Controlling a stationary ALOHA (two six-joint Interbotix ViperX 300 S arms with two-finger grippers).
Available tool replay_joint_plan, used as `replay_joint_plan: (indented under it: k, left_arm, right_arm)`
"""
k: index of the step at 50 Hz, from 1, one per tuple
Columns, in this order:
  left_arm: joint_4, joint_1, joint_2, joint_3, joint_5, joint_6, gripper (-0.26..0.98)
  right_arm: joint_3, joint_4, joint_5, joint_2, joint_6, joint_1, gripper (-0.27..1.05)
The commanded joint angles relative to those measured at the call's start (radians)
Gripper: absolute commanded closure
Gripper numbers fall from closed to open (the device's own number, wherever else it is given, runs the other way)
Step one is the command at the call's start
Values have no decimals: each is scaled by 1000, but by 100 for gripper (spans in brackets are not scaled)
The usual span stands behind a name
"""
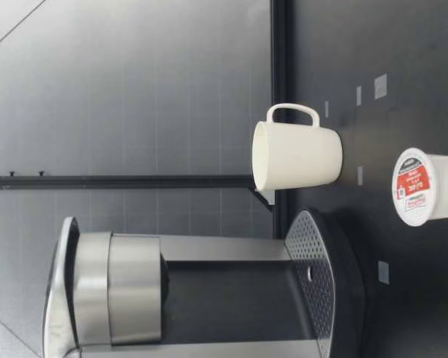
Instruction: Place the coffee capsule inside the capsule container, then place the cup onto the center of the cup tray.
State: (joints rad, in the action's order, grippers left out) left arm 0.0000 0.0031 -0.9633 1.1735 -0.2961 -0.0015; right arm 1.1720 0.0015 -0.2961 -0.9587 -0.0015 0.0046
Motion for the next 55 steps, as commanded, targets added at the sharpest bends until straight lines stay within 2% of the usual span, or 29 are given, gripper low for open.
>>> replay_joint_plan:
  k: [1, 6, 14, 23, 37, 47, 55]
  left_arm:
    - [3, 21, -2, -5, -15, 3, 55]
    - [2, 20, -2, -5, -26, 3, 62]
    - [2, 20, -2, -5, -34, 6, 62]
    - [2, 20, -2, 2, -35, 0, 62]
    - [2, 21, -2, 3, -43, -3, 62]
    - [2, 20, 0, 9, -55, -3, 62]
    - [2, 21, 0, 17, -57, -3, 62]
  right_arm:
    - [-8, 0, -11, 11, 0, 3, 75]
    - [-26, 2, -11, 78, 3, 5, 82]
    - [-107, 25, 25, 273, 14, 5, 82]
    - [-244, 31, 198, 483, 14, 5, 82]
    - [-371, 31, 423, 664, 12, 5, 80]
    - [-403, 31, 440, 749, 12, 5, 69]
    - [-433, 29, 469, 798, 11, 5, 45]
